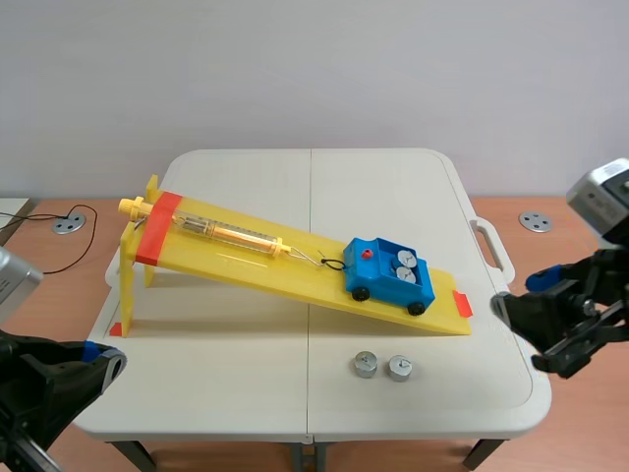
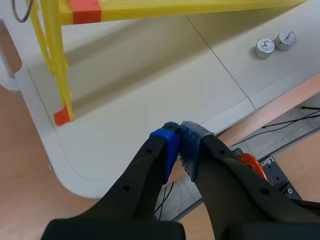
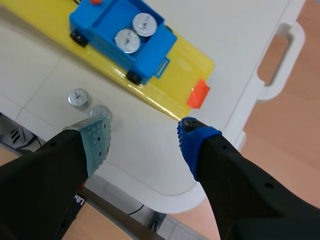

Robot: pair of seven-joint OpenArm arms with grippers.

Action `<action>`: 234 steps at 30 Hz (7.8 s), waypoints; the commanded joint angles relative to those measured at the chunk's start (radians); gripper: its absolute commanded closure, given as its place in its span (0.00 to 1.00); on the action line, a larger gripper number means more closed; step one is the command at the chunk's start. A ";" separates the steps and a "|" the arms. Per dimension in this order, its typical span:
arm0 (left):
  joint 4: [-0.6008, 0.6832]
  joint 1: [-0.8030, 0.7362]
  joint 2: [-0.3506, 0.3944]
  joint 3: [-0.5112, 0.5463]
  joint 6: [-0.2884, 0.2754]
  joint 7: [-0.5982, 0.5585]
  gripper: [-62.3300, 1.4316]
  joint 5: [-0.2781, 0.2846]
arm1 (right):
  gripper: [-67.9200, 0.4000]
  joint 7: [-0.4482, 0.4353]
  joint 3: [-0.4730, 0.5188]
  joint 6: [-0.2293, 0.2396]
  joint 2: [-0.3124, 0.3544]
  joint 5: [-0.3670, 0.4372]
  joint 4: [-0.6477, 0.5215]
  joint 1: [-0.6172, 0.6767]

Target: Place the four metal weights on the blue cart on the ramp.

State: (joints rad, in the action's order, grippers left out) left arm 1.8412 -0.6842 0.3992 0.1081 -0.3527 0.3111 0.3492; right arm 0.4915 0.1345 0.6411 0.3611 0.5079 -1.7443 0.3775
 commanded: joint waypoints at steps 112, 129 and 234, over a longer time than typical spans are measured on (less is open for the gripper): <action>0.072 0.020 -0.005 0.016 -0.018 -0.077 0.91 0.074 | 0.98 -0.154 -0.147 -0.332 -0.051 -0.267 -0.183 -0.106; 0.072 0.020 -0.005 0.016 -0.018 -0.075 0.91 0.074 | 0.98 -0.178 -0.229 -0.346 -0.148 -0.287 0.107 -0.426; 0.072 0.020 -0.005 0.016 -0.018 -0.075 0.91 0.075 | 0.61 -0.134 -0.098 -0.274 -0.006 -0.104 -0.175 0.042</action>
State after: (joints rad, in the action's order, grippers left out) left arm 1.8412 -0.6838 0.3992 0.1081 -0.3527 0.3260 0.3492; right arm 0.4915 0.0422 0.3664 0.3519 0.3676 -1.8996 0.4786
